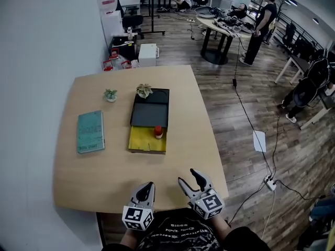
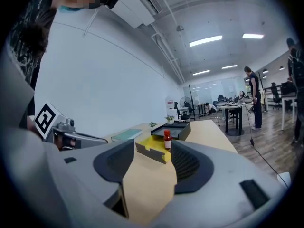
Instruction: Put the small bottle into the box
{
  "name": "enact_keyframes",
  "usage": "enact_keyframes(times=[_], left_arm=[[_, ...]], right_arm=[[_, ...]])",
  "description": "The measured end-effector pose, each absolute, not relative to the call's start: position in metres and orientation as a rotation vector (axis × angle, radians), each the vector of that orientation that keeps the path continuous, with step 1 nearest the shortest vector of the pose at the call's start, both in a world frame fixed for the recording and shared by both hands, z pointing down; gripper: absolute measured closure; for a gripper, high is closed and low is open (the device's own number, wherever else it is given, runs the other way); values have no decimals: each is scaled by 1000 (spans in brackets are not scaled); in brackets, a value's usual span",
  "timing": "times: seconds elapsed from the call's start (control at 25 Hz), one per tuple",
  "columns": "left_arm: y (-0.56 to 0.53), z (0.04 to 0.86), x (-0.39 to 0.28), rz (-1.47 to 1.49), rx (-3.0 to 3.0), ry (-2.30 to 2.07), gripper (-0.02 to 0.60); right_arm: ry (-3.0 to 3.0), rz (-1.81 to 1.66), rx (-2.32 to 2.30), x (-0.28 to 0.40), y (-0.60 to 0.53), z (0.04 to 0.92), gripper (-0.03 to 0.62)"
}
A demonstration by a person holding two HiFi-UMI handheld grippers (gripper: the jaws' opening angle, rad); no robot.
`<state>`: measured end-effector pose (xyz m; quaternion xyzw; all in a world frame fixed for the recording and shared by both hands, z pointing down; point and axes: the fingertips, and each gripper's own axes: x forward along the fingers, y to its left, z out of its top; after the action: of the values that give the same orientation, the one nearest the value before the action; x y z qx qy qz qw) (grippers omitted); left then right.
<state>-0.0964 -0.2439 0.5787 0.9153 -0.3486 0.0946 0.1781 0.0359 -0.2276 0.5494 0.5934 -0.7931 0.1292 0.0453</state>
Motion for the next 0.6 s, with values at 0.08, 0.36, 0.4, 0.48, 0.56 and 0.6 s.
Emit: enact_keyframes(times=[0.08, 0.36, 0.4, 0.48, 0.56, 0.6], left_arm=[[-243, 580, -100, 265, 2586, -987, 578], [-250, 580, -103, 255, 2589, -984, 578], [-250, 579, -103, 254, 2590, -982, 578], [-249, 579, -104, 254, 2590, -984, 578], [-250, 579, -105, 256, 2588, -989, 578], [-251, 579, -105, 257, 2589, -991, 578]], right_arm=[[-2413, 386, 1805, 35, -224, 551, 338], [-2437, 427, 1775, 27, -228, 555, 339], [-2441, 428, 1765, 24, -227, 555, 339], [-2447, 424, 1754, 20, -227, 555, 341], [-2458, 416, 1745, 19, -229, 553, 379], [-2467, 413, 1736, 18, -230, 552, 393]])
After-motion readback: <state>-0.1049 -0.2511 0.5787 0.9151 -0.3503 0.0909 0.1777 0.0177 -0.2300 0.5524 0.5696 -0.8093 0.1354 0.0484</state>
